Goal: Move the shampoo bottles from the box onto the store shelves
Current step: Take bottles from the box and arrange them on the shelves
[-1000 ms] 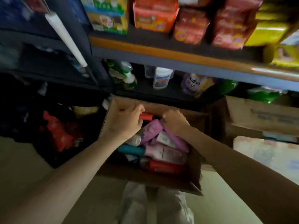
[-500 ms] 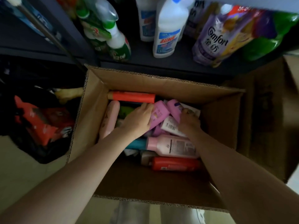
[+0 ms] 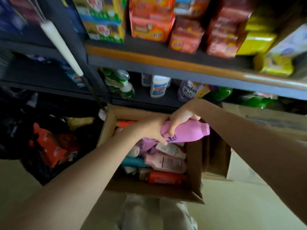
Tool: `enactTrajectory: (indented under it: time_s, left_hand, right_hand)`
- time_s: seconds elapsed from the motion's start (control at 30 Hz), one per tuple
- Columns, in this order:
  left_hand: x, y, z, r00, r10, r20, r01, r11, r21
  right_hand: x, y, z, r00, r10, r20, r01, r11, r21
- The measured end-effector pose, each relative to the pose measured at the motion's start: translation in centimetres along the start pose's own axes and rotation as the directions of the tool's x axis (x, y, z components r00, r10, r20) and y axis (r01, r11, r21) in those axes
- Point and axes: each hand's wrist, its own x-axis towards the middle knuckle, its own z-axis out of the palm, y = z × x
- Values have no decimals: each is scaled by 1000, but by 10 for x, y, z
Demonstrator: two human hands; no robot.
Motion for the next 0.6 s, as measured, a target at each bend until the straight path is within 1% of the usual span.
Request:
enactTrajectory:
  time_s: [0.03,0.07,0.1,0.13,0.17,0.2,0.23,0.3,0.33,0.4,0.47,0.53,0.6]
  left_hand:
    - [-7,9,-20,999,-21,25,23,994,-104]
    - [-16,17,-38,999,-26,47,35,981,-192]
    - [-27,23,-57,998,-29,57,44,962,-269]
    - [-40,29,-75,998,-30,54,47,939,-342]
    - [-53,33,-92,999,-36,40,49,906,-420]
    - [-67,38,-109,999,-36,13,38,864,-502]
    - [-79,43,-125,999,-34,-23,14,810,-586]
    - [-100,55,-157,992,-17,-126,-78,698,-712]
    - [-110,63,-173,983,-8,-183,-131,666,-735]
    - [-125,85,-211,956,38,-289,-244,647,-723]
    - [-142,117,-250,919,117,-376,-359,641,-678]
    - [-159,152,-287,867,162,-471,-453,649,-611]
    - [-173,188,-320,810,188,-556,-525,655,-543]
  right_hand:
    - [-29,-9,-6,999,-34,-21,33,999,-32]
    - [-55,-15,-14,993,-71,-93,69,997,-18]
    - [-82,-18,-22,977,-122,-174,133,990,51]
    - [-109,-20,-30,961,-192,-199,223,963,151]
    - [-139,-23,-35,948,-277,-159,310,920,242]
    - [-170,-24,-38,922,-366,-129,388,875,290]
    - [-196,-25,-41,880,-452,-144,473,814,338]
    - [-240,-25,-44,760,-606,-233,646,668,369]
    - [-258,-26,-44,695,-666,-271,714,594,371]
    - [-291,-28,-41,570,-745,-346,821,504,268]
    - [-326,-37,-33,444,-759,-476,885,454,102]
    - [-364,-49,-27,308,-725,-617,904,425,-48]
    - [-402,-59,-26,123,-665,-736,901,386,-198]
